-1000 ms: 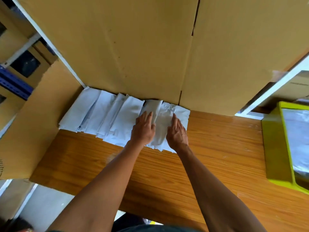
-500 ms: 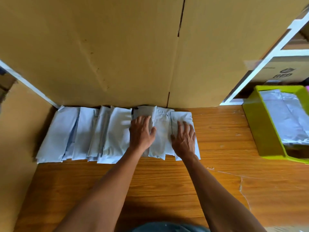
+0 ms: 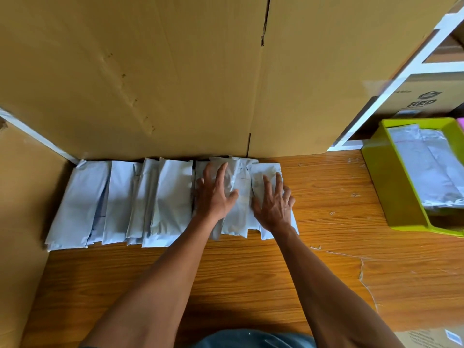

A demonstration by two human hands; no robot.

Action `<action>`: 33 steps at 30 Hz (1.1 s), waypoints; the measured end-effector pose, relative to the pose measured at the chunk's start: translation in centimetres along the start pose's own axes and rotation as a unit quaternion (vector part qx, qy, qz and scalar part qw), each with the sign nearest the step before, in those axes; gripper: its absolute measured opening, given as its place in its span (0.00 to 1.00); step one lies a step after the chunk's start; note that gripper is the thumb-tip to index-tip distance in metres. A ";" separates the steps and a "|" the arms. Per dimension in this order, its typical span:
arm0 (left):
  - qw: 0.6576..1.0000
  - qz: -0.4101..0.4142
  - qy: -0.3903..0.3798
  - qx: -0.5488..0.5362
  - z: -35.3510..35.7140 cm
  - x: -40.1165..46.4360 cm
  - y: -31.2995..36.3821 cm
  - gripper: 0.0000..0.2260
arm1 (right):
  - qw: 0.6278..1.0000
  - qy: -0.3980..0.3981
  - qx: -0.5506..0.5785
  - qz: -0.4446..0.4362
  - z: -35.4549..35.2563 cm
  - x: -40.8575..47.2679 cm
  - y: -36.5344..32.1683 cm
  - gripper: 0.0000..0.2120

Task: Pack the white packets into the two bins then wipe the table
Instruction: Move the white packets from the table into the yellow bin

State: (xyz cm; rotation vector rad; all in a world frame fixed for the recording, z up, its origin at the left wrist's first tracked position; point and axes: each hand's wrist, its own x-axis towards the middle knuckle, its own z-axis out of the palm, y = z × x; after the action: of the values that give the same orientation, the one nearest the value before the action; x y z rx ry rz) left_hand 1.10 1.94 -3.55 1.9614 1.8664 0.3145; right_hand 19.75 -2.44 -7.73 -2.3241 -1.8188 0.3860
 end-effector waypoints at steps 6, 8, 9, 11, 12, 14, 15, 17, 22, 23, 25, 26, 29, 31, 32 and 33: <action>0.999 0.039 0.009 0.025 0.5 -0.2 1.1 0.38 | 0.999 -0.027 -0.005 -0.039 -0.6 -0.2 0.2 0.43; 0.998 0.050 0.007 0.036 1.0 -0.2 1.2 0.38 | 0.997 -0.048 -0.009 -0.055 -0.9 -0.4 0.4 0.45; 0.998 0.052 0.006 0.047 1.2 -0.2 1.3 0.37 | 0.997 -0.054 -0.013 -0.061 -0.9 -0.5 0.6 0.45; 0.997 0.039 0.005 0.070 1.4 -0.2 1.9 0.36 | 0.996 -0.059 -0.021 -0.071 -1.1 -0.6 1.0 0.46; 0.997 0.026 0.005 0.078 1.4 -0.2 2.3 0.36 | 0.995 -0.057 -0.023 -0.073 -1.1 -0.7 1.1 0.45; 0.996 -0.001 0.011 0.084 1.1 -0.1 3.4 0.34 | 0.997 -0.048 -0.022 -0.064 -1.2 -0.8 1.3 0.43; 0.996 -0.010 0.016 0.087 0.9 0.1 4.0 0.34 | 0.997 -0.041 -0.022 -0.055 -1.1 -0.9 1.4 0.42; 0.995 -0.023 0.029 0.091 0.4 0.5 5.2 0.33 | 0.998 -0.027 -0.025 -0.041 -1.1 -1.2 1.6 0.40; 0.993 -0.032 -0.018 0.109 0.7 0.3 5.7 0.37 | 0.999 -0.039 -0.034 -0.002 -1.2 -1.5 1.9 0.42; 0.993 -0.023 -0.028 0.116 1.1 0.0 5.4 0.38 | 0.999 -0.036 -0.035 0.003 -1.1 -1.6 2.0 0.42; 0.992 0.001 -0.045 0.121 1.8 -0.9 4.7 0.39 | 0.999 -0.031 -0.041 0.013 -0.9 -1.9 2.2 0.42; 0.992 0.010 -0.052 0.118 2.1 -1.2 4.5 0.39 | 0.998 -0.032 -0.043 0.013 -0.8 -2.0 2.3 0.42; 0.989 0.038 -0.033 0.137 2.5 -1.9 4.2 0.38 | 0.999 -0.034 -0.039 0.012 -0.7 -2.3 2.5 0.39; 0.985 0.056 -0.012 0.161 2.6 -2.0 4.2 0.37 | 0.999 -0.023 -0.035 0.021 -0.8 -2.4 2.5 0.36; 0.983 0.064 -0.013 0.170 2.6 -1.9 4.2 0.37 | 0.999 -0.021 -0.033 0.026 -0.8 -2.5 2.6 0.36; 0.982 0.071 -0.022 0.175 2.7 -1.9 4.2 0.37 | 0.999 -0.020 -0.032 0.030 -0.7 -2.6 2.6 0.36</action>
State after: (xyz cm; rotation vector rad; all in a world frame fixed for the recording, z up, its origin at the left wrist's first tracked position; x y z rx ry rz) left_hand 5.83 -0.36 -3.86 2.3173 1.8563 -0.0228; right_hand 21.81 -5.62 -7.53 -2.4357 -1.8096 0.3898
